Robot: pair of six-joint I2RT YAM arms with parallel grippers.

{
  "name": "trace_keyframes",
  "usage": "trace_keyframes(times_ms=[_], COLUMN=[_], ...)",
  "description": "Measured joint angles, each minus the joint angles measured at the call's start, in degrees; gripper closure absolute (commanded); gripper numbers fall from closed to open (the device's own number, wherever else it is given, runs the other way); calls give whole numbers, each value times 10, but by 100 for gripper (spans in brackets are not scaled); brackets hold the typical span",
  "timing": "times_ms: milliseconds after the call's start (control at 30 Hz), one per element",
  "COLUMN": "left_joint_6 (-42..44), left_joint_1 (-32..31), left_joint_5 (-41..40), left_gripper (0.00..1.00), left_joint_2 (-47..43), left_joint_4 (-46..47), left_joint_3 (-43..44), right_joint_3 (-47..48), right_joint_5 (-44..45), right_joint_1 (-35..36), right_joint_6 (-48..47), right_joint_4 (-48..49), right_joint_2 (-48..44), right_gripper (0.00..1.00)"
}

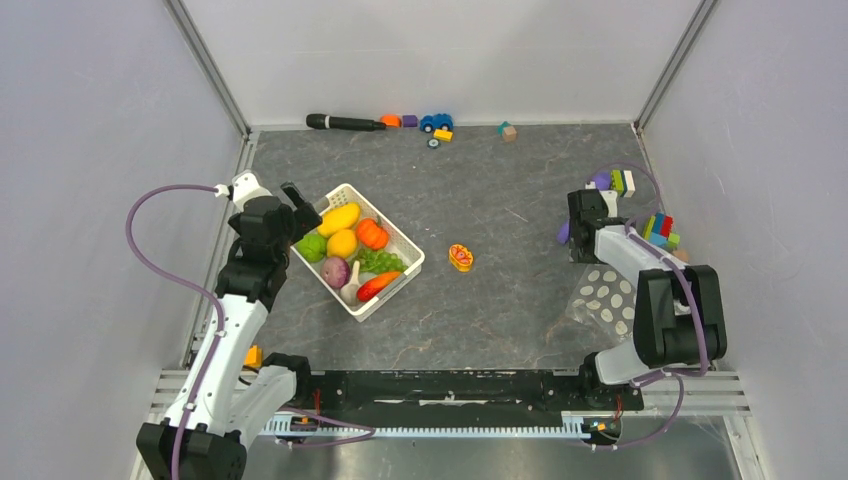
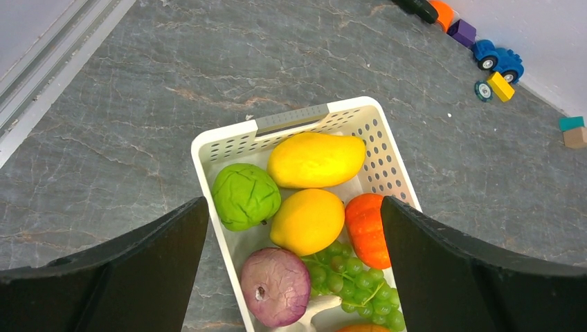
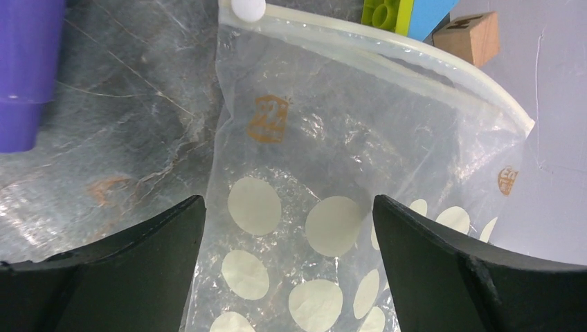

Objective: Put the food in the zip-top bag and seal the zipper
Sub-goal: Pick up the zipper food storage bag at the center of the board.

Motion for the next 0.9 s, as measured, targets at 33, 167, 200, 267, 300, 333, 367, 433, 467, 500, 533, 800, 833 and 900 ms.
trace_keyframes(times_ms=[33, 167, 200, 267, 300, 333, 367, 433, 467, 500, 533, 800, 833, 900], left_joint_6=[0, 0, 0, 0, 0, 0, 0, 0, 0, 0, 0, 0, 0, 0], left_joint_1=[0, 0, 0, 0, 0, 0, 0, 0, 0, 0, 0, 0, 0, 0], left_joint_5=[0, 0, 0, 0, 0, 0, 0, 0, 0, 0, 0, 0, 0, 0], left_gripper=[0, 0, 0, 0, 0, 0, 0, 0, 0, 0, 0, 0, 0, 0], left_joint_2=[0, 0, 0, 0, 0, 0, 0, 0, 0, 0, 0, 0, 0, 0], left_joint_4=[0, -2, -3, -4, -5, -6, -7, -7, -8, -8, -8, -9, -9, -9], left_joint_3=[0, 0, 0, 0, 0, 0, 0, 0, 0, 0, 0, 0, 0, 0], right_joint_3=[0, 0, 0, 0, 0, 0, 0, 0, 0, 0, 0, -9, -13, -18], right_joint_5=[4, 21, 26, 33, 35, 37, 39, 42, 44, 46, 46, 39, 35, 31], right_joint_1=[-2, -5, -6, -7, -8, -9, -10, -10, -10, -10, -10, -21, -23, -25], right_joint_6=[1, 4, 6, 9, 11, 14, 16, 17, 19, 20, 21, 24, 24, 24], right_joint_4=[0, -2, -2, -2, -2, -1, -1, 0, 0, 1, 2, 33, 40, 51], right_joint_2=[8, 36, 42, 52, 55, 58, 60, 64, 66, 68, 69, 75, 75, 75], right_gripper=[5, 11, 14, 19, 21, 23, 25, 30, 33, 34, 37, 52, 55, 60])
